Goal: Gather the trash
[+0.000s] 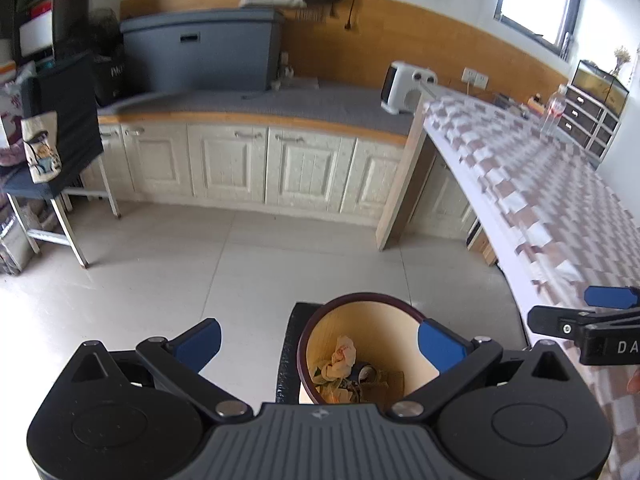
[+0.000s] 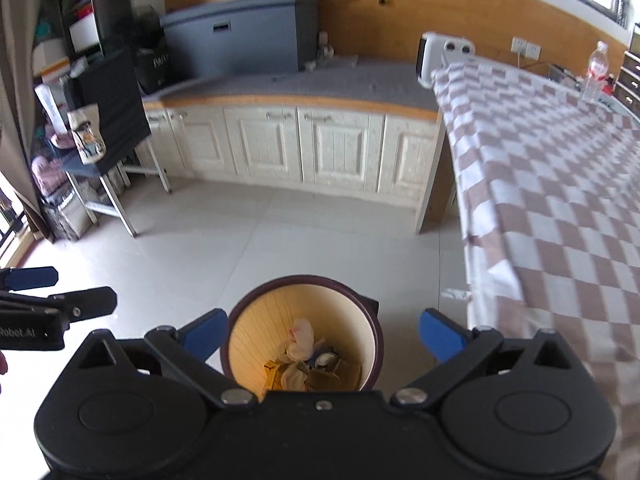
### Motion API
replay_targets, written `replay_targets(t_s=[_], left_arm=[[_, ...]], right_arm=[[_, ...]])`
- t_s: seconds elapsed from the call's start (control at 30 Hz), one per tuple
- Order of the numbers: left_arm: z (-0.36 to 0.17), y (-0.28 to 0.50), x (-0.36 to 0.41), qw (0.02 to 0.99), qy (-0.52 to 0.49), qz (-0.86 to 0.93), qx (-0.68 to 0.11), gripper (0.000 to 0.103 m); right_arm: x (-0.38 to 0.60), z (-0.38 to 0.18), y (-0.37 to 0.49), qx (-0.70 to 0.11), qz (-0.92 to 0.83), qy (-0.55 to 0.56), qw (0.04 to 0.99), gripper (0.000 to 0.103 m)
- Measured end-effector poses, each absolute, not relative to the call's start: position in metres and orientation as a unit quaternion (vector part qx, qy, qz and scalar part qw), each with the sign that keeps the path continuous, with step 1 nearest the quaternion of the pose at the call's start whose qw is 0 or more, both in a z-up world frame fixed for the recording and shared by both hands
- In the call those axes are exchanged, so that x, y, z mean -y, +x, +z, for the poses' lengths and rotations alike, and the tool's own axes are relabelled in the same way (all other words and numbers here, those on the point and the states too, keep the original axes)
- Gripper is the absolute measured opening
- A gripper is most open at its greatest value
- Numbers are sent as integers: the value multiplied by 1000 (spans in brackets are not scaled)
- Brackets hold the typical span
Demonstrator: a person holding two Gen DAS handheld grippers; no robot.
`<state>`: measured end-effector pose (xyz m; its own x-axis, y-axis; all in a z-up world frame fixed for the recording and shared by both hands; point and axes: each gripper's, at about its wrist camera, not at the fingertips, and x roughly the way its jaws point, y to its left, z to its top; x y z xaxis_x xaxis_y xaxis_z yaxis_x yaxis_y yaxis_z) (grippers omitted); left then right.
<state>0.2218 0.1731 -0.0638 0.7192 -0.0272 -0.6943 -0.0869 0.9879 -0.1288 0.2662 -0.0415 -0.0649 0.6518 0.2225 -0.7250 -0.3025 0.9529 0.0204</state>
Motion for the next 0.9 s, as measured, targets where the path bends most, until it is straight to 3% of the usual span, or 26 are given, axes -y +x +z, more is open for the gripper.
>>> replay_targets(t_s=[0.47, 0.9], left_arm=[[-17, 123, -150, 943, -59, 14, -328, 103], [-10, 58, -113, 947, -35, 6, -318, 103]], right_arm=[[97, -12, 148, -319, 124, -24, 939, 103], [129, -4, 60, -291, 74, -36, 953, 103]])
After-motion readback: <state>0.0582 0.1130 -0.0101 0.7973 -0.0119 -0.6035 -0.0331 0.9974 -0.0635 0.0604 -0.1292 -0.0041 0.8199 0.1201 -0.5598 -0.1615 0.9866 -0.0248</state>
